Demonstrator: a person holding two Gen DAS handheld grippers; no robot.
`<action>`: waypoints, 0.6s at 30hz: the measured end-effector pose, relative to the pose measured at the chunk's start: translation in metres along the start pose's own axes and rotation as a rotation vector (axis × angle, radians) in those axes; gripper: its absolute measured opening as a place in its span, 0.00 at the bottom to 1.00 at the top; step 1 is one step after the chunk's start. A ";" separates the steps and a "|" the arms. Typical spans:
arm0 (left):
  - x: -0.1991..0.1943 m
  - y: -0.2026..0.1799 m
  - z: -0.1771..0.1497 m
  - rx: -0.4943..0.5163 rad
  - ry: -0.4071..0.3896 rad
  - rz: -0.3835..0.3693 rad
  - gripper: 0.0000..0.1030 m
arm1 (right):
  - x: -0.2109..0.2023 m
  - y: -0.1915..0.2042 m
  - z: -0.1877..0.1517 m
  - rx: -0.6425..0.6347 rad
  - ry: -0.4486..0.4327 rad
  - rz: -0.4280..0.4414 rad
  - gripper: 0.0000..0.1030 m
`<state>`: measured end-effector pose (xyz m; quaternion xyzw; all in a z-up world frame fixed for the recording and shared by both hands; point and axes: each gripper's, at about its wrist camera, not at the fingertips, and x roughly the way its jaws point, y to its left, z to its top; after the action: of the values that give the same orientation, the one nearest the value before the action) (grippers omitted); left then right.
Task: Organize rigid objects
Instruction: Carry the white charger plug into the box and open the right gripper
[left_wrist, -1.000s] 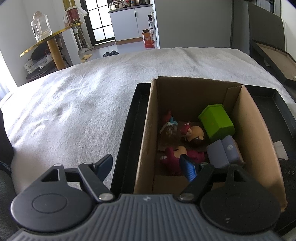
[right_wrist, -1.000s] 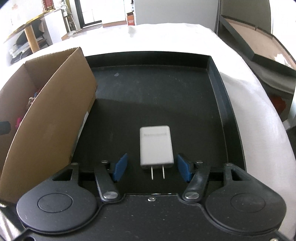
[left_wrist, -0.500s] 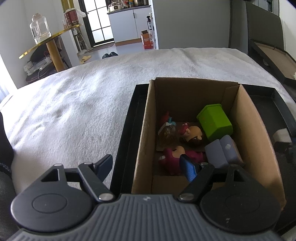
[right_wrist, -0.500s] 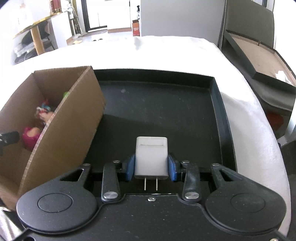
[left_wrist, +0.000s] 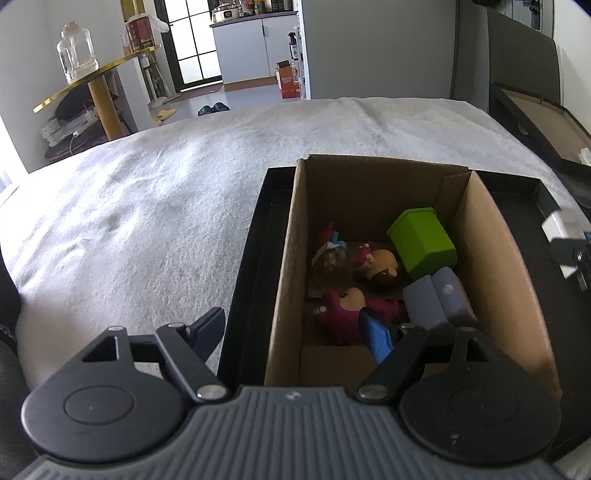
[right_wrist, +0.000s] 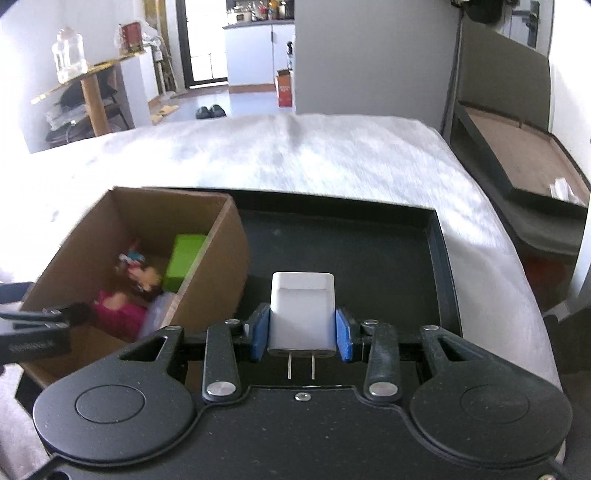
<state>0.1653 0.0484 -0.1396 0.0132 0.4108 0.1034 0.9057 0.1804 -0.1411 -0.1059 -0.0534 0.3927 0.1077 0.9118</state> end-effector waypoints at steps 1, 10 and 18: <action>-0.001 0.001 0.000 -0.003 -0.003 -0.003 0.76 | -0.002 0.003 0.003 -0.004 -0.008 0.005 0.35; -0.006 0.011 0.002 -0.037 -0.022 -0.019 0.75 | -0.009 0.028 0.023 -0.034 -0.053 0.043 0.35; -0.011 0.015 0.002 -0.047 -0.035 -0.038 0.71 | -0.009 0.052 0.030 -0.066 -0.063 0.072 0.35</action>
<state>0.1569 0.0613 -0.1285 -0.0139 0.3926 0.0954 0.9146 0.1837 -0.0867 -0.0795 -0.0658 0.3618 0.1549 0.9170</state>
